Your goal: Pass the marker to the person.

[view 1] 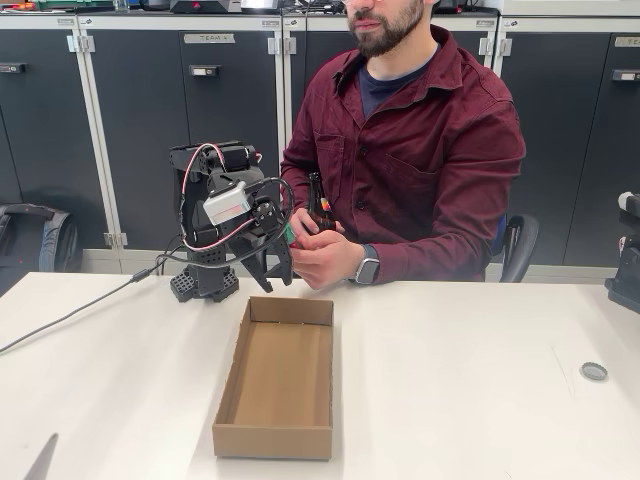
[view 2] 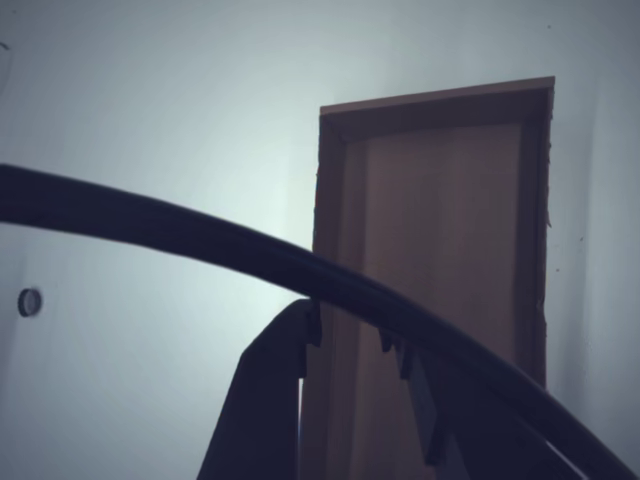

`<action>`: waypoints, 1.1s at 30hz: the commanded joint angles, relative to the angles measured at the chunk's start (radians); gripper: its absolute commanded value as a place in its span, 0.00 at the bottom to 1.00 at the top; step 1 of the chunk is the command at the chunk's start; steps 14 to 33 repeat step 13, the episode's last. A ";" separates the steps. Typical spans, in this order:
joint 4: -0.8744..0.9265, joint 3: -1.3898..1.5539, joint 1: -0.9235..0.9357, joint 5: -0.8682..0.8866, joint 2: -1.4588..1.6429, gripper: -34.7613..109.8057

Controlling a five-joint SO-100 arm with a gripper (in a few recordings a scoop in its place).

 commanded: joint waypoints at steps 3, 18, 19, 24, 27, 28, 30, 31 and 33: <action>-0.023 -0.005 -0.005 -0.011 0.046 0.32; -0.034 0.011 0.003 -0.015 0.051 0.32; -0.034 0.011 0.003 -0.015 0.051 0.32; -0.034 0.011 0.003 -0.015 0.051 0.32; -0.034 0.011 0.003 -0.015 0.051 0.32; -0.034 0.011 0.003 -0.015 0.051 0.32; -0.034 0.011 0.003 -0.015 0.051 0.32; -0.034 0.011 0.003 -0.015 0.051 0.32; -0.034 0.011 0.003 -0.015 0.051 0.32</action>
